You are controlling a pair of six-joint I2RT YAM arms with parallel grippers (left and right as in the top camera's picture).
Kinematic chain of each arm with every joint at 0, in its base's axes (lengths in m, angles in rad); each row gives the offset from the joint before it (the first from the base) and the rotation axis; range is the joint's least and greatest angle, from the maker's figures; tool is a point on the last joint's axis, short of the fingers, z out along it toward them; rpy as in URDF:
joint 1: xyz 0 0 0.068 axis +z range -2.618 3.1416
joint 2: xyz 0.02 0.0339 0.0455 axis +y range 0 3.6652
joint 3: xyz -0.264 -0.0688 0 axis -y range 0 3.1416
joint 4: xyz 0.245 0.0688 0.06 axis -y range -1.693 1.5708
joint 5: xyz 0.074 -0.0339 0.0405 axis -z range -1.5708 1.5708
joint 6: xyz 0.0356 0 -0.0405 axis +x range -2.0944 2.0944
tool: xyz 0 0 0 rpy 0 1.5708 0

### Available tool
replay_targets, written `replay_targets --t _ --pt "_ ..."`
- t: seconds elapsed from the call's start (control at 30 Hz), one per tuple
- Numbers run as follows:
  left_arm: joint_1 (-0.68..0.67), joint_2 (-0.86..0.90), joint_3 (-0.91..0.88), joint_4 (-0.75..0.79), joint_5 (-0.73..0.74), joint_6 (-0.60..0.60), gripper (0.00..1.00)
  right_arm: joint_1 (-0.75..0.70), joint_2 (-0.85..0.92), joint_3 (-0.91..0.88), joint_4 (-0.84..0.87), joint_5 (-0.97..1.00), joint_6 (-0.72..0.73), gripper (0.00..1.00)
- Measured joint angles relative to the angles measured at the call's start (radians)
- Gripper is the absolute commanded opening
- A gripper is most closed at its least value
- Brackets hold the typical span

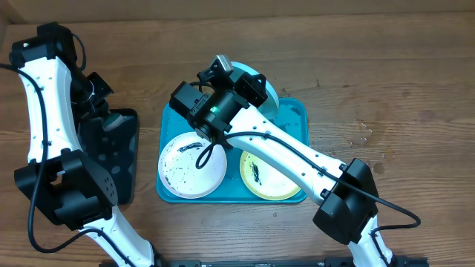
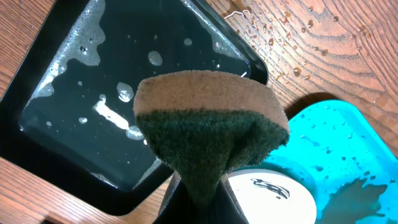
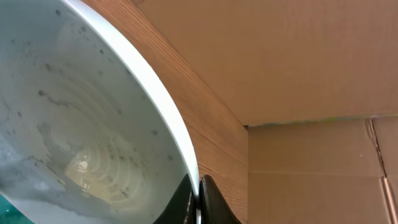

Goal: Clean dirty plates on tray and stack at the side

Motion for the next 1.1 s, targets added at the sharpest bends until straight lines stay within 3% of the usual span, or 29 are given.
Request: replay_targets --t 0.3,0.53,0.73,0.87,1.1 --pt "0.0 0.0 0.0 0.0 0.0 0.0 0.04 0.0 0.0 0.0 0.008 -0.019 -0.029 0.04" --pt "0.0 0.0 0.0 0.0 0.0 0.0 0.04 -0.051 0.0 -0.006 0.084 -0.345 -0.001 0.04" --pt "0.0 0.0 -0.001 0.0 0.0 0.0 0.04 -0.112 -0.01 -0.006 -0.007 -0.237 0.057 0.04" --pt "0.0 0.0 -0.001 0.0 0.001 0.0 0.04 -0.118 -0.024 -0.005 0.062 -0.189 0.061 0.04" --pt "0.0 0.0 -0.001 0.003 0.023 0.0 0.04 -0.09 -0.027 -0.005 -0.061 -0.165 0.101 0.04"
